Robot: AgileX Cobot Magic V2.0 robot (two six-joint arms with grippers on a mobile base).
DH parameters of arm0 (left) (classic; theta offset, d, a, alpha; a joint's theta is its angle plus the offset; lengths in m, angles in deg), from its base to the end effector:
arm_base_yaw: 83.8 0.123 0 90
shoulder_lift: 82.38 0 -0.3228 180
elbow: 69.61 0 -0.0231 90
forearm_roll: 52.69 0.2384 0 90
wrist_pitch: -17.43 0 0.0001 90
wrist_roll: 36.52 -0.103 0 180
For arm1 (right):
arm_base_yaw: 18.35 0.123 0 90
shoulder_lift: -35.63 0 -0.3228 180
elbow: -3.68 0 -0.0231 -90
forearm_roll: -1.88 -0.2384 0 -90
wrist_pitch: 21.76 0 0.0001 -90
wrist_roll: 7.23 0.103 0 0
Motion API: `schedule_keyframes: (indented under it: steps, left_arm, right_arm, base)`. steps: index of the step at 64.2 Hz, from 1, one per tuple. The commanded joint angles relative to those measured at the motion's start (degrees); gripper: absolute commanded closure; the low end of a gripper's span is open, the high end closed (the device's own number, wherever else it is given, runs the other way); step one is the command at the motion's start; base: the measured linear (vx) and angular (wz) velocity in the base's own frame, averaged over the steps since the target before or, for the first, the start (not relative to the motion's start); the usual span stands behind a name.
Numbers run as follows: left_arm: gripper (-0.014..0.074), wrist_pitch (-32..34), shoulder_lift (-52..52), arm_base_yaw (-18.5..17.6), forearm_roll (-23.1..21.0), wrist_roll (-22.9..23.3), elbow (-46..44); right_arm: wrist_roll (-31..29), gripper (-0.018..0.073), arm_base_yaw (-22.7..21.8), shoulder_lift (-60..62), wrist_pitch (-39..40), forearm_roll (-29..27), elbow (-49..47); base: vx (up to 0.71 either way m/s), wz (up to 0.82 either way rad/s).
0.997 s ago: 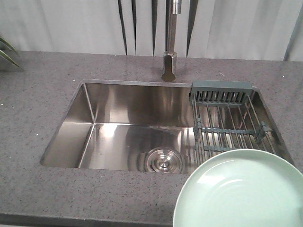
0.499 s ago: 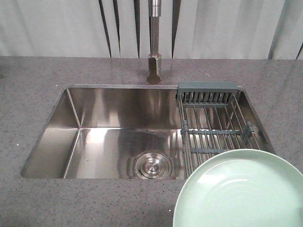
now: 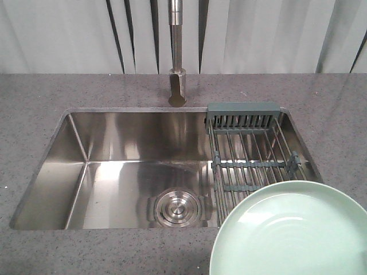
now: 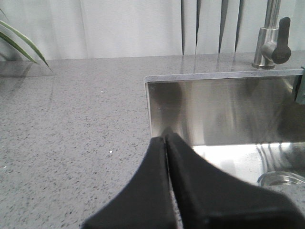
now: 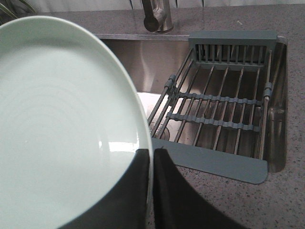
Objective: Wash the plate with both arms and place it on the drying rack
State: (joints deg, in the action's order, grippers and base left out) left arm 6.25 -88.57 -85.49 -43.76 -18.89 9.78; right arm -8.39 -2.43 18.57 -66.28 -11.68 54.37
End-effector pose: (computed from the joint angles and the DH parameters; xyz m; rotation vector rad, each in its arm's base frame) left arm 0.0173 0.0026 0.1872 -0.1282 1.6828 -0.1130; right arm -0.0067 0.0157 0.2921 -0.2358 1.9517 0.4427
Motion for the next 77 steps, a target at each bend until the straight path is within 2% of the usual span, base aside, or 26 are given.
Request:
schedule_keyframes:
  steps: [1, 77]
  left_arm:
    - [0.0603, 3.97, 0.71, -0.49, 0.13, 0.30, -1.48]
    - [0.0603, 3.97, 0.71, -0.49, 0.13, 0.30, -1.48]
  right_arm:
    - [-0.15, 0.0561, -0.16, -0.59, 4.54, -0.63, -1.51]
    - [-0.15, 0.0561, -0.16, -0.59, 4.54, -0.63, -1.51]
  base:
    - [0.05, -0.06]
    - [0.05, -0.01]
